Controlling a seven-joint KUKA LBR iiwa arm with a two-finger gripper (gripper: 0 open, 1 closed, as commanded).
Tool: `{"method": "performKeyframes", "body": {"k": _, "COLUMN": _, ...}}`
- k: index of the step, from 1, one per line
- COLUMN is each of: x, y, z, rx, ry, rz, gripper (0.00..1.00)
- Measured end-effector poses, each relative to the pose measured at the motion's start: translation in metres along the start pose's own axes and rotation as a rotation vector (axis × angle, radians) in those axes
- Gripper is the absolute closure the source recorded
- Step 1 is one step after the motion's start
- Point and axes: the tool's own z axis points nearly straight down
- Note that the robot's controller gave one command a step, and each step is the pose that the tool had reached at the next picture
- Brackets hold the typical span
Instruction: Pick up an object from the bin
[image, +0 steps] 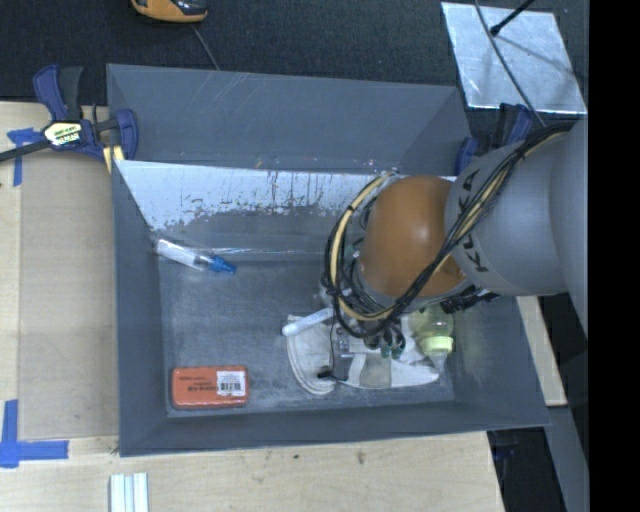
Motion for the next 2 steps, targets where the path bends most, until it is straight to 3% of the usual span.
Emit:
{"method": "performKeyframes", "body": {"k": 1, "x": -0.0209, "y": -0.0219, "z": 0.0095, "rx": 0.0, "ry": -0.006, "rz": -0.207, "gripper": 1.0}}
{"method": "performKeyframes", "body": {"k": 2, "x": -0.0209, "y": -0.0219, "z": 0.0095, "rx": 0.0, "ry": -0.006, "rz": -0.207, "gripper": 1.0}}
